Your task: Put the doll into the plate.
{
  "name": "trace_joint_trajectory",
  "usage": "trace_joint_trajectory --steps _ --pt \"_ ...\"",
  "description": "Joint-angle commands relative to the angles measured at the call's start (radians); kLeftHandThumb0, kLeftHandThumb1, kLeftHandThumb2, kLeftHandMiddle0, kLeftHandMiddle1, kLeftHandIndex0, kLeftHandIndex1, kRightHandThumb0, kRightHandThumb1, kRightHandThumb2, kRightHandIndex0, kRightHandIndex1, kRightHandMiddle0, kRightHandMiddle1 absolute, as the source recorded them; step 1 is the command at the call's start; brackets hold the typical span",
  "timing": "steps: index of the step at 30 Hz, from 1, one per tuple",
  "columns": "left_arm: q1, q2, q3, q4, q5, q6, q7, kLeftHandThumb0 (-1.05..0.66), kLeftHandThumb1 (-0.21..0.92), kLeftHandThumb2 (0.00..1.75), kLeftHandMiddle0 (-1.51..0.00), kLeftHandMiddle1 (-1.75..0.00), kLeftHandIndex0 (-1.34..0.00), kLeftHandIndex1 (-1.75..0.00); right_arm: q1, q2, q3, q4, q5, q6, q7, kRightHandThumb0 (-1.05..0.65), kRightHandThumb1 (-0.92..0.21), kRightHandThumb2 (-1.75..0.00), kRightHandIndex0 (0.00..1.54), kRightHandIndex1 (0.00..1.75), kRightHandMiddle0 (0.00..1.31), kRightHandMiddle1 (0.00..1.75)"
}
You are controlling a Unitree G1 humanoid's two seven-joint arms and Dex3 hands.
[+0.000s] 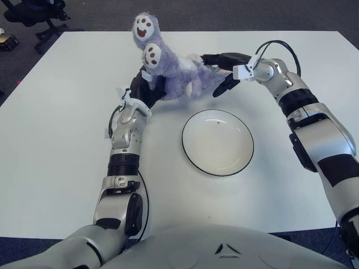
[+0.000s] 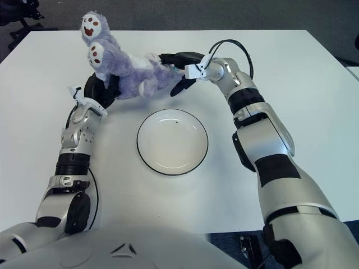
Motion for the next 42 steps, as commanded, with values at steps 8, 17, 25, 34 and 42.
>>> trace_joint_trajectory --steps 8,17,25,34,42 --pt "-0.021 -0.035 -0.024 -0.077 -0.002 0.046 0.052 0.17 0.43 0.9 -0.96 -1.75 -0.68 -1.75 0.065 0.06 0.011 -0.054 -0.04 0.052 -0.157 -0.81 -0.79 0.0 0.03 0.0 0.16 0.0" --pt "-0.016 -0.066 -0.01 -0.121 -0.032 0.099 0.095 0.17 0.44 0.89 -0.94 -1.75 -0.66 -1.75 0.087 0.096 0.031 -0.008 -0.097 0.063 -0.363 -0.81 -0.8 0.0 0.01 0.0 0.16 0.01" --pt "-0.009 -0.086 -0.009 -0.15 -0.035 0.122 0.117 0.17 0.45 0.88 -0.93 -1.75 -0.66 -1.75 0.089 0.123 0.035 0.028 -0.113 0.072 -0.486 -0.81 -0.81 -0.01 0.0 0.0 0.18 0.01" --pt "0.002 -0.1 -0.014 -0.182 -0.032 0.145 0.138 0.17 0.46 0.86 -0.92 -1.75 -0.65 -1.75 0.092 0.149 0.044 0.054 -0.139 0.091 -0.63 -0.8 -0.81 -0.01 0.0 0.0 0.18 0.01" --pt "0.011 -0.109 -0.016 -0.197 -0.027 0.153 0.148 0.17 0.46 0.85 -0.91 -1.75 -0.65 -1.75 0.08 0.169 0.051 0.087 -0.146 0.111 -0.676 -0.78 -0.8 0.0 0.0 0.0 0.18 0.01"
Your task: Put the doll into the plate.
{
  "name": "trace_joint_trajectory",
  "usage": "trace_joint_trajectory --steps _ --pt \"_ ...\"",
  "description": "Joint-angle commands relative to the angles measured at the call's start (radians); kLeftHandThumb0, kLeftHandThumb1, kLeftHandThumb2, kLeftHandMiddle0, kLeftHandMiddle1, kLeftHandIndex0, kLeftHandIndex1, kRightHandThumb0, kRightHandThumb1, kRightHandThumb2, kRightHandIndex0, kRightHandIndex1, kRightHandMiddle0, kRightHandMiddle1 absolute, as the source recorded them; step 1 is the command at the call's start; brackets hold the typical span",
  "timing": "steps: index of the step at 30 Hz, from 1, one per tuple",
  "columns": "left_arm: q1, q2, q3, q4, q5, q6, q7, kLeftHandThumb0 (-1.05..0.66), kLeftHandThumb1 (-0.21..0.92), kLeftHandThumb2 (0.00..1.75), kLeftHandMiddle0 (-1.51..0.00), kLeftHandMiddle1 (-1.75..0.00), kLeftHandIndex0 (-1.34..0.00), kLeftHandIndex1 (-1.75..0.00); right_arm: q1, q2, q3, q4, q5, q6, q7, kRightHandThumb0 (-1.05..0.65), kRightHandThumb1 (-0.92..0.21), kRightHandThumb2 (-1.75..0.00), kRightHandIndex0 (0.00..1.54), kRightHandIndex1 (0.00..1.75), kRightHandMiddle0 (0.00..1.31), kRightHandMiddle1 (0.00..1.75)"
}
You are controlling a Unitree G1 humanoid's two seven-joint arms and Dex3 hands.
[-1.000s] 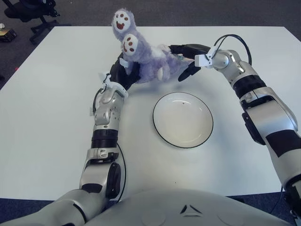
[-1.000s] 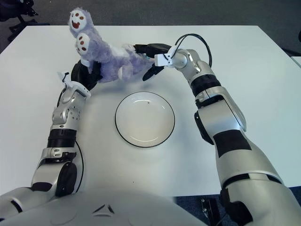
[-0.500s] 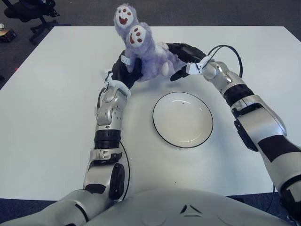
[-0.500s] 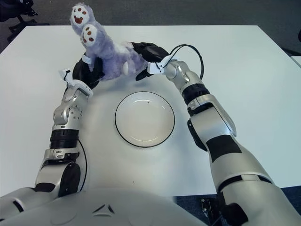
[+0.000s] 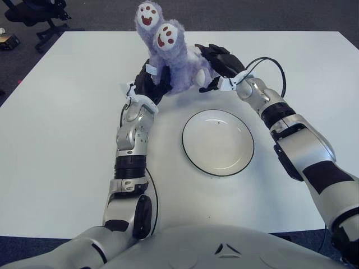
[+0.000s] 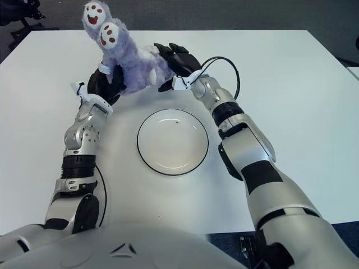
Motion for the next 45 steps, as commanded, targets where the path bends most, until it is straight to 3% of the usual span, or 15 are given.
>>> trace_joint_trajectory --steps 1,10,26,32,36,37,40,42,43,44,45 --pt "-0.004 -0.016 -0.017 -0.021 -0.013 0.005 -0.003 0.17 0.46 0.84 -0.91 -1.75 -0.65 -1.75 -0.002 0.024 0.012 0.011 -0.015 0.002 -0.012 -0.78 -0.8 0.0 0.0 0.0 0.18 0.01" --pt "-0.004 -0.023 -0.016 -0.022 -0.01 0.007 0.009 0.17 0.47 0.83 -0.91 -1.75 -0.65 -1.75 -0.017 0.047 0.011 0.034 -0.017 0.028 -0.059 -0.77 -0.79 0.0 0.0 0.0 0.18 0.01" --pt "-0.007 -0.032 -0.014 -0.018 -0.009 0.011 0.022 0.18 0.5 0.78 -0.9 -1.75 -0.65 -1.75 -0.032 0.099 0.022 0.101 -0.046 0.043 -0.246 -0.74 -0.8 0.0 0.0 0.0 0.21 0.02" --pt "-0.011 -0.032 -0.012 -0.011 -0.01 0.01 0.022 0.17 0.52 0.75 -0.91 -1.75 -0.65 -1.75 -0.038 0.104 0.027 0.115 -0.049 0.037 -0.261 -0.73 -0.8 0.0 0.11 0.04 0.3 0.06" --pt "-0.013 -0.032 -0.012 -0.01 -0.01 0.011 0.022 0.17 0.52 0.74 -0.91 -1.75 -0.65 -1.75 -0.039 0.104 0.021 0.12 -0.036 0.028 -0.229 -0.63 -0.79 0.0 0.35 0.1 0.47 0.13" --pt "-0.013 -0.032 -0.012 -0.01 -0.01 0.012 0.022 0.17 0.52 0.74 -0.91 -1.75 -0.65 -1.75 -0.038 0.104 0.019 0.12 -0.033 0.027 -0.222 -0.56 -0.79 0.0 0.37 0.19 0.49 0.22" --pt "-0.014 -0.032 -0.011 -0.009 -0.01 0.012 0.023 0.17 0.53 0.73 -0.91 -1.75 -0.65 -1.75 -0.038 0.106 0.012 0.121 -0.025 0.025 -0.207 -0.26 -0.82 -0.01 0.28 0.78 0.47 0.74" --pt "-0.014 -0.033 -0.011 -0.008 -0.01 0.012 0.023 0.17 0.53 0.73 -0.91 -1.75 -0.65 -1.75 -0.038 0.109 -0.001 0.124 -0.006 0.022 -0.176 -0.19 -0.82 -0.01 0.26 0.91 0.46 0.85" --pt "-0.015 -0.033 -0.011 -0.008 -0.01 0.012 0.024 0.17 0.53 0.73 -0.91 -1.75 -0.65 -1.75 -0.039 0.111 -0.01 0.127 0.007 0.019 -0.155 -0.12 -0.86 -0.09 0.29 1.1 0.5 1.03" --pt "-0.015 -0.034 -0.011 -0.008 -0.011 0.012 0.025 0.17 0.53 0.72 -0.91 -1.75 -0.65 -1.75 -0.039 0.111 -0.02 0.133 0.018 0.012 -0.139 -0.1 -0.87 -0.12 0.3 1.16 0.51 1.09" --pt "-0.016 -0.035 -0.012 -0.007 -0.011 0.012 0.025 0.17 0.53 0.72 -0.91 -1.75 -0.65 -1.75 -0.039 0.111 -0.026 0.137 0.025 0.007 -0.129 -0.06 -0.79 -0.36 0.3 1.31 0.5 1.27"
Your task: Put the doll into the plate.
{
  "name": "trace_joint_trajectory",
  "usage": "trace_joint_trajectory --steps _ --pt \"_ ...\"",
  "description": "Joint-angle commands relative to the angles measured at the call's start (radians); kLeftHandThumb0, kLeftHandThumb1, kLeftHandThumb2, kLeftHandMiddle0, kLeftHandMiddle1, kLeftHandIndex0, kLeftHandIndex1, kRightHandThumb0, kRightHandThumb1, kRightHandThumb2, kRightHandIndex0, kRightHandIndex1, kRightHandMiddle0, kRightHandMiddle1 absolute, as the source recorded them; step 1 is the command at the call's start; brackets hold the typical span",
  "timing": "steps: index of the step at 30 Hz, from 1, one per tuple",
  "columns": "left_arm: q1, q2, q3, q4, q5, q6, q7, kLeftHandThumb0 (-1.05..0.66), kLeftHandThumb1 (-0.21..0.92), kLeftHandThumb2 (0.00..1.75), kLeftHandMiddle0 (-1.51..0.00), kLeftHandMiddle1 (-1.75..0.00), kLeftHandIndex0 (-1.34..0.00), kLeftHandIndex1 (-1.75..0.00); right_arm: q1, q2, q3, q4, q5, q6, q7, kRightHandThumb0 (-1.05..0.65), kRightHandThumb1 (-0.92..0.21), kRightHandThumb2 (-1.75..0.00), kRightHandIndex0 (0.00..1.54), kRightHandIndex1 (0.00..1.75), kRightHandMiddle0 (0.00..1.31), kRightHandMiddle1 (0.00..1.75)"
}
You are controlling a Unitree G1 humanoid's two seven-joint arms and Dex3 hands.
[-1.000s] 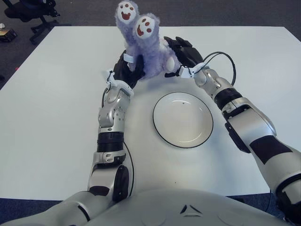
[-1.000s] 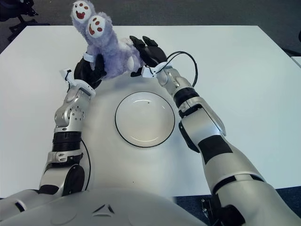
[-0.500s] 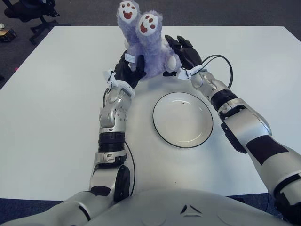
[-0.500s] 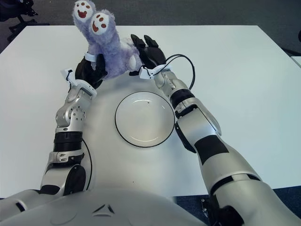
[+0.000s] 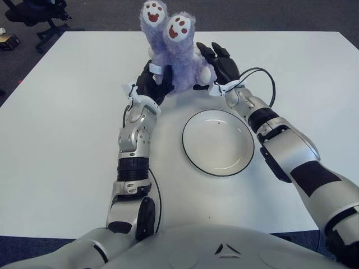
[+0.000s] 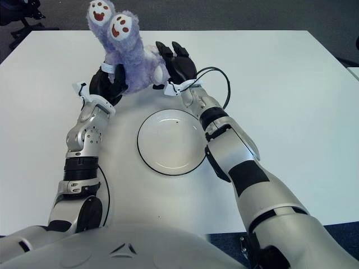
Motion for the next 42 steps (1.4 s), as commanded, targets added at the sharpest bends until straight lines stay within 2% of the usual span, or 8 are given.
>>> trace_joint_trajectory --steps 1,4,5,7,13,22,39,42 --pt "-0.017 -0.015 -0.011 -0.003 -0.011 0.004 0.002 0.17 0.53 0.72 -0.91 -1.75 -0.65 -1.75 -0.023 0.018 -0.018 0.02 0.025 -0.044 0.048 -0.04 -0.73 -0.55 0.29 1.42 0.5 1.39" --pt "-0.017 -0.016 -0.011 -0.003 -0.011 0.004 0.003 0.17 0.53 0.72 -0.91 -1.75 -0.65 -1.75 -0.023 0.015 -0.021 0.032 0.027 -0.058 0.046 -0.01 -0.58 -0.91 0.28 1.64 0.47 1.62" --pt "-0.016 -0.016 -0.011 -0.006 -0.011 0.006 0.003 0.17 0.53 0.72 -0.91 -1.75 -0.65 -1.75 -0.015 0.008 -0.015 0.04 0.015 -0.093 0.009 -0.01 -0.57 -0.95 0.27 1.66 0.47 1.64" --pt "-0.014 -0.017 -0.012 -0.011 -0.011 0.008 0.004 0.17 0.54 0.71 -0.91 -1.75 -0.65 -1.75 -0.003 -0.003 -0.007 0.054 -0.001 -0.152 -0.046 0.0 -0.46 -1.12 0.38 1.71 0.46 1.69" --pt "-0.011 -0.014 -0.009 -0.027 -0.015 0.021 0.004 0.17 0.54 0.71 -0.9 -1.75 -0.64 -1.75 0.001 -0.007 -0.02 0.074 0.01 -0.22 -0.051 0.0 -0.29 -1.33 0.56 1.74 0.53 1.66" --pt "-0.009 -0.011 -0.003 -0.042 -0.023 0.044 0.002 0.18 0.54 0.7 -0.9 -1.75 -0.64 -1.75 -0.004 -0.009 -0.046 0.079 0.033 -0.226 -0.001 0.0 -0.23 -1.38 0.62 1.75 0.57 1.62" --pt "-0.005 -0.002 -0.001 -0.048 -0.028 0.056 -0.001 0.18 0.54 0.71 -0.9 -1.75 -0.64 -1.75 -0.003 -0.012 -0.06 0.075 0.042 -0.231 0.017 0.0 -0.3 -1.29 0.56 1.75 0.52 1.62" --pt "-0.001 0.018 0.016 -0.024 -0.045 0.041 -0.036 0.18 0.54 0.71 -0.9 -1.75 -0.64 -1.75 -0.002 -0.022 -0.061 0.073 0.039 -0.236 0.002 0.0 -0.32 -1.28 0.55 1.75 0.52 1.62"
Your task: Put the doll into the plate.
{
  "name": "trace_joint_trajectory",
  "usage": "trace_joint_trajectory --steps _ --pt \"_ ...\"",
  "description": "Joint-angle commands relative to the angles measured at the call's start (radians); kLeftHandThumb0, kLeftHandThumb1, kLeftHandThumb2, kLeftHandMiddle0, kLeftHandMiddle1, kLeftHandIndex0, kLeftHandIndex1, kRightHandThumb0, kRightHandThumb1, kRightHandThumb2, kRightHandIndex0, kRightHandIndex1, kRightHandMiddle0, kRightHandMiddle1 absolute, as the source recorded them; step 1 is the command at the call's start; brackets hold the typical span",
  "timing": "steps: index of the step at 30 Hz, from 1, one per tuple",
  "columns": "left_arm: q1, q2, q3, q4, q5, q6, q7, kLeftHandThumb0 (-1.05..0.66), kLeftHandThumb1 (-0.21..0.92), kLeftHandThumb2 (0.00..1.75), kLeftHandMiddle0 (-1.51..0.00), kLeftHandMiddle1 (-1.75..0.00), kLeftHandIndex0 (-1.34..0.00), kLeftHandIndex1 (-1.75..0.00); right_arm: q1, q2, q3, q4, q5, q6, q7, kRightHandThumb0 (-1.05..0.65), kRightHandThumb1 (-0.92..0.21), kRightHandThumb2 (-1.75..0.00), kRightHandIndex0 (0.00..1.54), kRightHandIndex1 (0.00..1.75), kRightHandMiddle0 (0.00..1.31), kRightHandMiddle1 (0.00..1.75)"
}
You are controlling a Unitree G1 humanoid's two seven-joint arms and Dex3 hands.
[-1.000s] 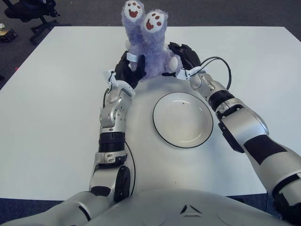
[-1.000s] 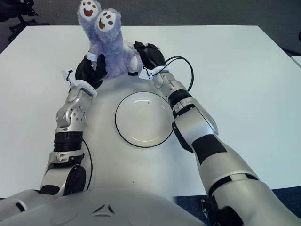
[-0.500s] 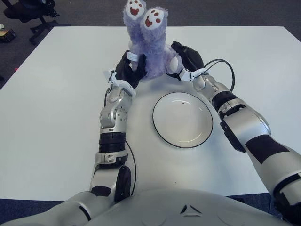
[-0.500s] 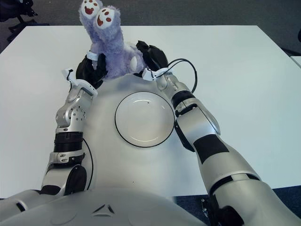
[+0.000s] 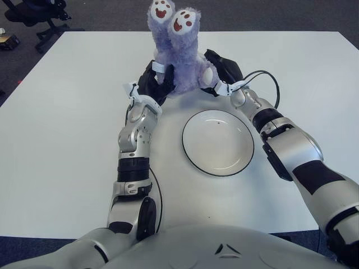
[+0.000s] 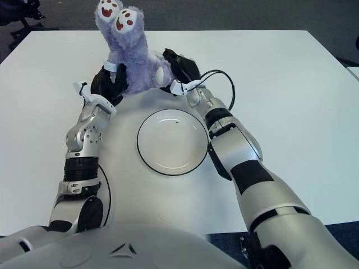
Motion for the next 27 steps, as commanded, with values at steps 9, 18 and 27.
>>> trace_joint_trajectory --steps 9,18,27 --pt "-0.005 0.09 0.061 0.138 -0.053 -0.176 -0.241 0.19 0.54 0.72 -0.9 -1.75 -0.64 -1.75 -0.009 -0.034 0.022 -0.011 -0.033 -0.043 -0.031 0.0 -0.33 -1.28 0.54 1.75 0.5 1.64" --pt "0.008 0.17 0.106 0.17 -0.097 -0.374 -0.485 -0.22 0.79 0.47 -0.66 -1.75 -0.45 -1.59 -0.032 -0.094 0.033 -0.031 -0.051 -0.068 -0.016 0.0 -0.31 -1.31 0.56 1.75 0.5 1.66" --pt "0.062 0.305 0.075 0.085 -0.004 -0.398 -0.515 -0.67 0.92 0.6 -0.41 -1.32 -0.21 -0.99 -0.036 -0.126 0.034 -0.048 -0.056 -0.058 -0.022 0.0 -0.29 -1.33 0.57 1.75 0.49 1.68"
